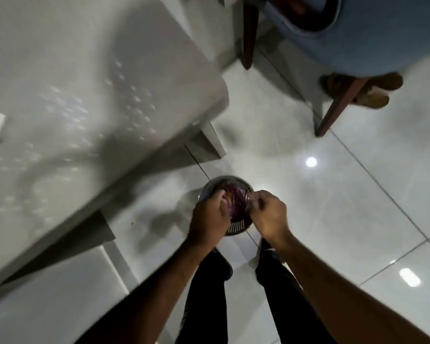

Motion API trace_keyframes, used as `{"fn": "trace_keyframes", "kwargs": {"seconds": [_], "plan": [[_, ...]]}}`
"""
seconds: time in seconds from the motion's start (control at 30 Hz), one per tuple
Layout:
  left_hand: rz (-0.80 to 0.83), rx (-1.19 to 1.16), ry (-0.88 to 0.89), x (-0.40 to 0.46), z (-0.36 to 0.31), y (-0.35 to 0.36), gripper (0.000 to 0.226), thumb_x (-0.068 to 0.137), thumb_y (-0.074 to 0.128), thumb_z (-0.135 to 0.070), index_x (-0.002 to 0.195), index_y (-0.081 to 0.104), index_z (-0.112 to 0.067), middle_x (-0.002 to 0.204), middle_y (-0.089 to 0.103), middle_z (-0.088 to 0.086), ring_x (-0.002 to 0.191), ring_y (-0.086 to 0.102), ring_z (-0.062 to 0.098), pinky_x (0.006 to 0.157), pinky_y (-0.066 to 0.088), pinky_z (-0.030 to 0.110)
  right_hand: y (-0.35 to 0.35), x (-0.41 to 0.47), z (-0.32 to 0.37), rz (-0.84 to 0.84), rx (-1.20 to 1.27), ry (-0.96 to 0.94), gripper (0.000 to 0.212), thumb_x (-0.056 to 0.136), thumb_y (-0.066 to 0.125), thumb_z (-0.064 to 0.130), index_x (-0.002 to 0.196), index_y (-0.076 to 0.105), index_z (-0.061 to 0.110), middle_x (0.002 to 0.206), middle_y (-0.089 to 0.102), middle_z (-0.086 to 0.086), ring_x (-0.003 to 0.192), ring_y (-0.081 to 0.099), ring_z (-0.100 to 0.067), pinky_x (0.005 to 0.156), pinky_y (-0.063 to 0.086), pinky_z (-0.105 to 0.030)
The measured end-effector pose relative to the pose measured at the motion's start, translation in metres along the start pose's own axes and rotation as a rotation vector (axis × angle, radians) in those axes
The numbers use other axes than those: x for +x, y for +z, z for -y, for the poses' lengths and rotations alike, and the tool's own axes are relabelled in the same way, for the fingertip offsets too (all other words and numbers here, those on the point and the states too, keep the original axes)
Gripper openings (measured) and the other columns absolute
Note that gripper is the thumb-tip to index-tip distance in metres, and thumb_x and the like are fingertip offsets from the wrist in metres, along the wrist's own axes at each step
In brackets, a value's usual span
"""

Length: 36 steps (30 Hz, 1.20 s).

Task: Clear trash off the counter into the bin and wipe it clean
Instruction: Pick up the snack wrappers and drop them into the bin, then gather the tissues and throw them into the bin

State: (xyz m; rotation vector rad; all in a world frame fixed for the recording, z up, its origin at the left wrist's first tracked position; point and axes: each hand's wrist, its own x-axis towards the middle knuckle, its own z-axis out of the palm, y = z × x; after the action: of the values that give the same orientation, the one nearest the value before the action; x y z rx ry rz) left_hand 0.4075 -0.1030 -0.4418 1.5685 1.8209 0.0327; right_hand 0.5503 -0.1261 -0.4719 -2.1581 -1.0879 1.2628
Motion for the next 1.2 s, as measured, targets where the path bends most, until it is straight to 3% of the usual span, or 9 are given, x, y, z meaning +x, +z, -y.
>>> {"fn": "trace_keyframes", "kwargs": {"seconds": [0.17, 0.27, 0.37, 0.5, 0.63, 0.8, 0.9, 1.0, 1.2], "plan": [[-0.115, 0.007, 0.406, -0.094, -0.091, -0.107, 0.029, 0.094, 0.051, -0.02, 0.118, 0.067, -0.017, 0.107, 0.076, 0.008, 0.097, 0.071, 0.024, 0.084, 0.06, 0.031, -0.103, -0.078, 0.099, -0.17, 0.149, -0.126, 0.016, 0.091, 0.059, 0.016, 0.08, 0.069, 0.022, 0.074, 0.072, 0.005, 0.071, 0.067, -0.014, 0.068, 0.052, -0.028], [-0.335, -0.033, 0.57, -0.117, -0.128, -0.183, 0.03, 0.094, 0.052, -0.02, 0.115, 0.071, -0.01, 0.101, 0.077, 0.007, 0.089, 0.071, 0.021, 0.08, 0.059, 0.03, -0.145, -0.108, 0.171, -0.24, 0.165, -0.269, 0.016, 0.09, 0.061, 0.014, 0.081, 0.069, 0.024, 0.074, 0.07, 0.011, 0.071, 0.065, 0.001, 0.07, 0.051, -0.016], [-0.574, -0.052, 0.565, -0.111, -0.133, -0.265, 0.025, 0.091, 0.057, -0.013, 0.11, 0.072, -0.005, 0.097, 0.077, 0.012, 0.085, 0.072, 0.025, 0.076, 0.06, 0.033, -0.166, -0.121, 0.249, -0.264, 0.096, -0.47, 0.013, 0.089, 0.063, 0.011, 0.084, 0.07, 0.02, 0.073, 0.065, 0.016, 0.075, 0.06, 0.012, 0.066, 0.039, 0.001], [-0.773, 0.131, 0.353, -0.066, -0.092, -0.372, 0.02, 0.091, 0.054, -0.006, 0.102, 0.071, -0.004, 0.094, 0.075, 0.017, 0.086, 0.07, 0.036, 0.078, 0.059, 0.041, -0.155, -0.121, 0.347, -0.233, -0.006, -0.654, 0.008, 0.089, 0.065, 0.013, 0.088, 0.071, 0.018, 0.074, 0.069, 0.007, 0.069, 0.058, 0.003, 0.065, 0.039, -0.003], [-0.735, 0.393, 0.181, -0.01, -0.032, -0.452, 0.029, 0.086, 0.054, -0.004, 0.113, 0.065, -0.001, 0.101, 0.069, 0.021, 0.092, 0.064, 0.041, 0.085, 0.055, 0.046, -0.11, -0.113, 0.434, -0.109, -0.232, -0.831, 0.015, 0.089, 0.061, 0.02, 0.097, 0.072, 0.015, 0.093, 0.074, -0.004, 0.081, 0.066, -0.019, 0.077, 0.052, -0.027], [-0.308, 0.607, 0.101, 0.04, 0.027, -0.487, 0.059, 0.087, 0.059, -0.017, 0.143, 0.042, -0.014, 0.126, 0.052, 0.017, 0.107, 0.056, 0.039, 0.09, 0.052, 0.045, -0.027, -0.095, 0.494, 0.194, -0.691, -0.854, 0.034, 0.082, 0.058, 0.03, 0.114, 0.063, 0.021, 0.116, 0.06, -0.011, 0.1, 0.063, -0.035, 0.082, 0.053, -0.036], [-0.247, 0.536, 0.184, 0.046, 0.045, -0.492, 0.03, 0.096, 0.05, -0.027, 0.121, 0.06, -0.014, 0.11, 0.061, 0.018, 0.101, 0.062, 0.04, 0.084, 0.054, 0.043, 0.012, -0.078, 0.495, 0.207, -0.926, -0.853, 0.035, 0.085, 0.057, 0.035, 0.119, 0.058, 0.027, 0.127, 0.048, -0.01, 0.105, 0.057, -0.036, 0.085, 0.052, -0.041], [-0.33, 0.542, 0.202, 0.045, 0.044, -0.508, 0.027, 0.097, 0.05, -0.035, 0.11, 0.066, -0.017, 0.101, 0.064, 0.016, 0.092, 0.068, 0.04, 0.077, 0.056, 0.041, 0.029, -0.061, 0.489, 0.086, -0.998, -0.86, 0.027, 0.091, 0.047, 0.028, 0.105, 0.066, 0.016, 0.113, 0.062, -0.012, 0.099, 0.058, -0.033, 0.08, 0.052, -0.037], [-0.143, 0.536, 0.481, 0.082, -0.01, -0.527, 0.019, 0.085, 0.059, -0.016, 0.102, 0.066, -0.018, 0.121, 0.057, 0.009, 0.108, 0.065, 0.031, 0.086, 0.057, 0.041, 0.033, -0.045, 0.486, 0.015, -0.879, -0.824, 0.03, 0.09, 0.045, 0.027, 0.091, 0.068, 0.007, 0.098, 0.07, -0.014, 0.092, 0.063, -0.033, 0.076, 0.053, -0.035]]}}
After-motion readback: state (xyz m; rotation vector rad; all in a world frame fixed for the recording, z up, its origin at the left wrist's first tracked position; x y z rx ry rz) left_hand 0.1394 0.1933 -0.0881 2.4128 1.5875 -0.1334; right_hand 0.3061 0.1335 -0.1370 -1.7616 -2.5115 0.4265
